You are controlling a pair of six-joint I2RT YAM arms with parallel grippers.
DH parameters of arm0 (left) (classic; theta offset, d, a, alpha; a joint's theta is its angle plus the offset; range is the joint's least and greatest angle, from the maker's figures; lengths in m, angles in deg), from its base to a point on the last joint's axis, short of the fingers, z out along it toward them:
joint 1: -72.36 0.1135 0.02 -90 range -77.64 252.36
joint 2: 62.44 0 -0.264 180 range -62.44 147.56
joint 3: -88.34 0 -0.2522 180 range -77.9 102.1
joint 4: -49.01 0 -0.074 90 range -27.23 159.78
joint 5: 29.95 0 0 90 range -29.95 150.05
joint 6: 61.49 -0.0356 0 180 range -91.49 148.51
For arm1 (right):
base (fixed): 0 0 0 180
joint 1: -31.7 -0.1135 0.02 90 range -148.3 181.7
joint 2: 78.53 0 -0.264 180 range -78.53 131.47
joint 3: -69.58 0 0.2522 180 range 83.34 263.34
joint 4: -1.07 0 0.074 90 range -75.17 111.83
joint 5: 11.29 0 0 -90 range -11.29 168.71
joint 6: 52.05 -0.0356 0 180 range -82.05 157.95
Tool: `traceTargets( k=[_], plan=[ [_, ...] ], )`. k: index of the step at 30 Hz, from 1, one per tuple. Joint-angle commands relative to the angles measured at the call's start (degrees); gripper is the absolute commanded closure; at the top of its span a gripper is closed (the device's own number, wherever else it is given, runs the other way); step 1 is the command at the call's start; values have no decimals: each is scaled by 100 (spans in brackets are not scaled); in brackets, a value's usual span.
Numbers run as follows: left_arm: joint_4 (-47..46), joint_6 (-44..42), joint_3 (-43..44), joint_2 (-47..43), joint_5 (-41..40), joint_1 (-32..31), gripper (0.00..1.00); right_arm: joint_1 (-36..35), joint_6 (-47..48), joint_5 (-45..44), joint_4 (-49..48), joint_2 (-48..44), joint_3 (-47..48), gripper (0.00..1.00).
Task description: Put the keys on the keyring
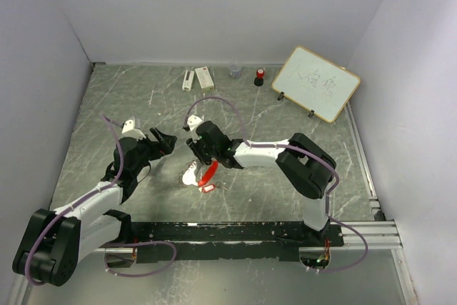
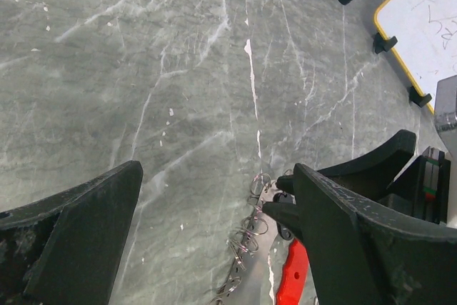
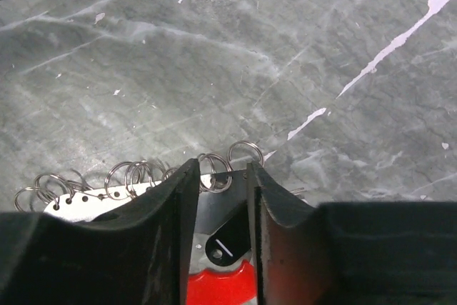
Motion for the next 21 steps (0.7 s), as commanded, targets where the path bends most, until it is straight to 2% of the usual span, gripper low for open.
traceTargets(
  k=[1, 6, 14, 21],
  plan=[
    [-142, 17, -43, 50, 40, 63, 3, 23, -2, -97, 30, 22, 67, 72],
    [-146, 12, -42, 56, 46, 72, 3, 18, 8, 11, 66, -38, 38, 77],
    [-170, 27, -66, 52, 61, 81, 3, 19, 64, 329, 131, -117, -8, 68],
    [-150, 19, -68, 54, 61, 81, 3, 19, 10, 340, 166, 13, -25, 70]
  ],
)
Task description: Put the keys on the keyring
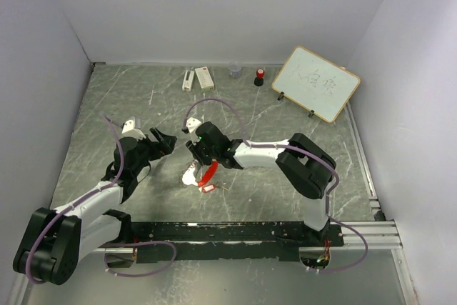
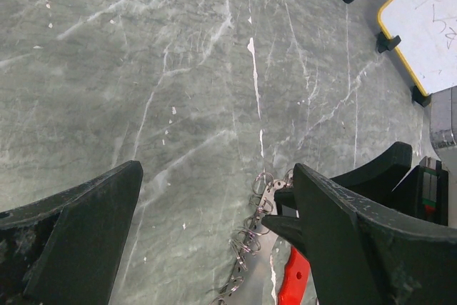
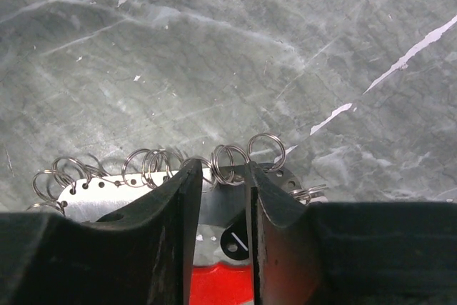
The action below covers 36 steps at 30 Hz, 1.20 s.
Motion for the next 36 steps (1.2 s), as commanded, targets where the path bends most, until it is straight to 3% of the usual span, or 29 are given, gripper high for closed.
traceTargets(
  k=[1, 7, 12, 26, 36],
  plan=[
    [-148, 19, -71, -1, 58, 66, 3, 3, -13, 7, 41, 32, -15, 74],
    [-153, 21, -67, 10, 83, 74, 3, 5, 25, -101, 37, 86, 49, 85],
    [-145, 20, -67, 9, 90, 74, 3, 3, -23, -311, -83, -29, -11, 100],
    [-294, 20, -39, 98, 258, 72, 3, -5, 23, -606, -974, -991, -803, 100],
    [-2138, -155, 165, 1052, 2207, 74, 7, -35, 417, -536, -2090, -2081, -1589, 100]
  ],
)
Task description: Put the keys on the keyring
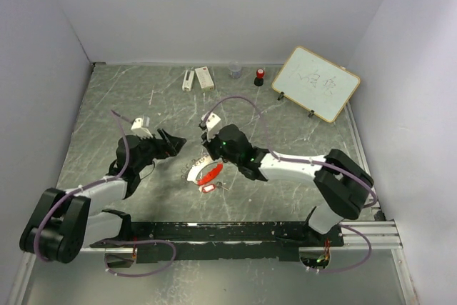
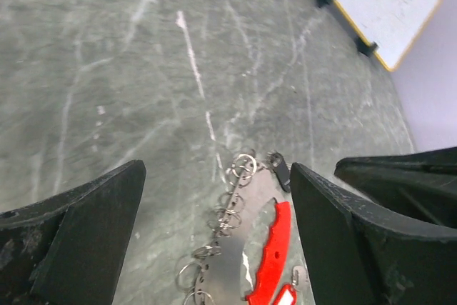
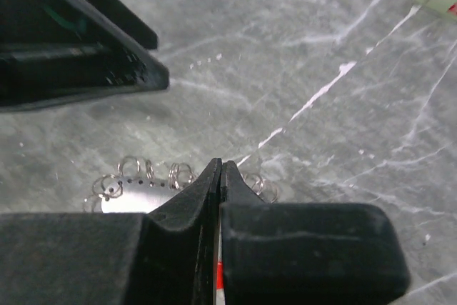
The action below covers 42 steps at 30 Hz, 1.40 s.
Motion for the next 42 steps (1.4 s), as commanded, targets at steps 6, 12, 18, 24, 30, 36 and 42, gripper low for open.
traceTargets(
  k=[6, 12, 18, 24, 30, 36, 42],
  plan=[
    [-1370, 102, 328, 647, 1259, 52, 8, 1, 187, -394, 1071, 25, 919, 74],
    [-798, 139, 335, 335, 806, 57, 7, 81, -354, -157, 1670, 684, 1185, 59],
    [97, 148, 193, -376, -86, 59, 5, 165, -639, 259, 1448, 885, 931, 58],
    [489, 136, 25, -839, -584, 72, 3, 137, -489, 830, 1186, 914, 704, 56],
    [607, 163, -31, -920, -671, 92, 3, 38, -270, 1134, 1120, 988, 705, 53],
    [588, 185, -82, -922, -706, 107, 3, -55, -178, 1069, 1128, 1202, 854, 53],
    [710, 179, -123, -1054, -796, 151, 3, -157, -82, 990, 1197, 1515, 1242, 53]
  ],
)
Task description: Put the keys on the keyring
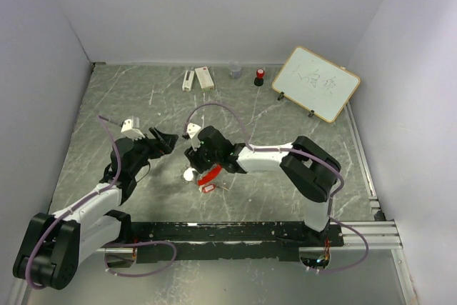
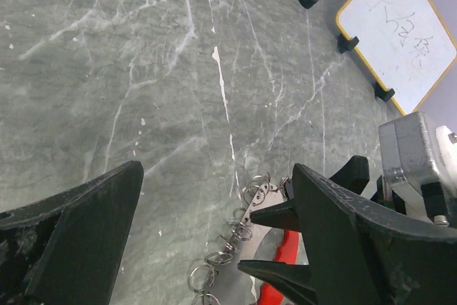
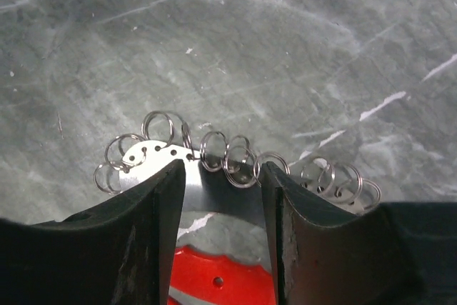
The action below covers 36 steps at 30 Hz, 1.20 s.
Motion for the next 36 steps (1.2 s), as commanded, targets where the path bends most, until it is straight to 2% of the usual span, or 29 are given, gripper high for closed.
traceTargets(
  k=[1, 8, 10, 11, 12, 14, 20, 26, 31, 36],
  plan=[
    [110, 24, -88, -219, -181, 98, 3, -65, 145, -55, -44, 202, 285, 53],
    [224, -3, -111, -374, -187, 177, 3, -66, 131, -427, 137, 474, 523, 63],
    [220, 6, -126, -364, -164, 193, 3, -70, 153, -489, 204, 511, 563, 72],
    [219, 4, -128, -356, -147, 205, 3, -74, 147, -542, 242, 523, 582, 79],
    [219, 2, -128, -349, -137, 217, 3, -70, 146, -577, 259, 518, 588, 90],
    [204, 10, -136, -352, -125, 224, 3, -70, 138, -656, 163, 407, 520, 100],
    [0, -30, -155, -276, 64, 242, 3, -70, 261, -1140, -635, -433, -45, 100],
    [-883, -191, -65, 305, 1159, 242, 3, -69, 495, -1351, -1526, -1449, -816, 100],
    [-2318, -9, -67, 1093, 2277, 242, 3, -61, 717, -1341, -2180, -2019, -1357, 100],
    [-3736, 348, -24, 1807, 3212, 242, 4, -61, 819, -1382, -2376, -2230, -1518, 100]
  ],
)
